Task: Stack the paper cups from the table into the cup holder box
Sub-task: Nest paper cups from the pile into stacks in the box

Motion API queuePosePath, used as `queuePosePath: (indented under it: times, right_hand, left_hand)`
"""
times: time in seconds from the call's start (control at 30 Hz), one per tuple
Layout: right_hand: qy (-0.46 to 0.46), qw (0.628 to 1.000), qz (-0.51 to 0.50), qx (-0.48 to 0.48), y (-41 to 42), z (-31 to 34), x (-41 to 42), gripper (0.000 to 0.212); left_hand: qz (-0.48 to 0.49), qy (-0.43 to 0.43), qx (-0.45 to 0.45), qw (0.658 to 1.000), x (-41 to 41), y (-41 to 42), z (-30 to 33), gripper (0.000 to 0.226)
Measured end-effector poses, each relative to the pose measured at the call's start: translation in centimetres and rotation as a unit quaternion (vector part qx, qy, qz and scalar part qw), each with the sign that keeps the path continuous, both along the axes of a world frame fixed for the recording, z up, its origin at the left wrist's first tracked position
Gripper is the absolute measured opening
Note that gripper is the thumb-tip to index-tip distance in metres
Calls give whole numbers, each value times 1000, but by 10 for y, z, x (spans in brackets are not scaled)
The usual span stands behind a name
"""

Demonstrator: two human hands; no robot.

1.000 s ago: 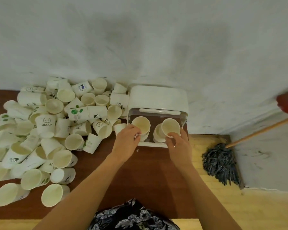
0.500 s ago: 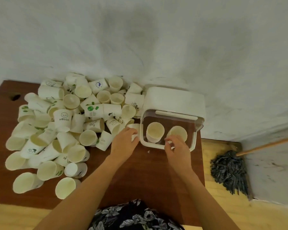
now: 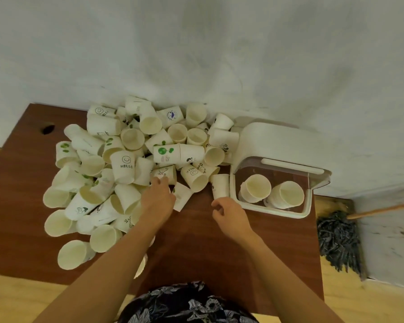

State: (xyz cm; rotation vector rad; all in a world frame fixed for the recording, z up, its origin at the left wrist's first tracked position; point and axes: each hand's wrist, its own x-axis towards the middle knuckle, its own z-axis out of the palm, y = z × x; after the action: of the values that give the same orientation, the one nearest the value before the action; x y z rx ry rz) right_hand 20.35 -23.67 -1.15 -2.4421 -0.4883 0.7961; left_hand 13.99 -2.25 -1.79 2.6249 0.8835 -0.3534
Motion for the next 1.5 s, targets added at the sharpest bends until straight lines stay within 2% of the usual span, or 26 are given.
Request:
queuePosePath:
  times: [0.1, 0.17, 0.27, 0.33, 0.47, 0.63, 0.7, 1.0, 1.17, 1.33, 1.43, 1.5]
  right_hand:
    - [35, 999, -30, 1, 25, -7, 2, 27]
    - [89, 993, -78, 27, 43, -14, 4, 31]
    - [185, 953, -217, 99, 70, -20, 9, 31]
    - [209, 921, -302, 128, 87, -23, 14, 28]
    - [174, 906, -370, 111, 108, -34, 26, 25]
    - [147, 901, -394, 104, 114, -34, 33, 4]
    - [136, 904, -391, 105, 109, -29, 31, 15]
    - [73, 929, -334, 140, 44, 17, 6, 6]
    - [8, 935, -314, 167, -2, 42, -6, 6]
    - [-96, 916, -338, 194, -57, 63, -9, 9]
    - [-167, 903, -351, 182, -98, 72, 0, 16]
    - [-182, 904, -351, 160, -120, 76, 8, 19]
  left_hand:
    - [-25, 3, -43, 999, -9, 14, -13, 21]
    - [-35, 5, -46, 998, -14, 20, -17, 11]
    - [-51, 6, -33, 998, -17, 27, -16, 14]
    - [-64, -11, -26, 998, -18, 32, -12, 16]
    - [-62, -42, -35, 997, -18, 41, -2, 17]
    - [-40, -106, -43, 993, -21, 46, 10, 16]
    - [-26, -129, -63, 989, -19, 45, 13, 14]
    - [30, -174, -141, 974, -12, 5, 31, 7]
    - [-8, -208, -142, 968, -2, -33, 50, 5]
    - [-87, -246, -114, 959, 18, -77, 78, 5]
    - [-122, -280, -117, 945, 34, -109, 90, 7]
    - [-147, -293, -120, 937, 42, -126, 93, 7]
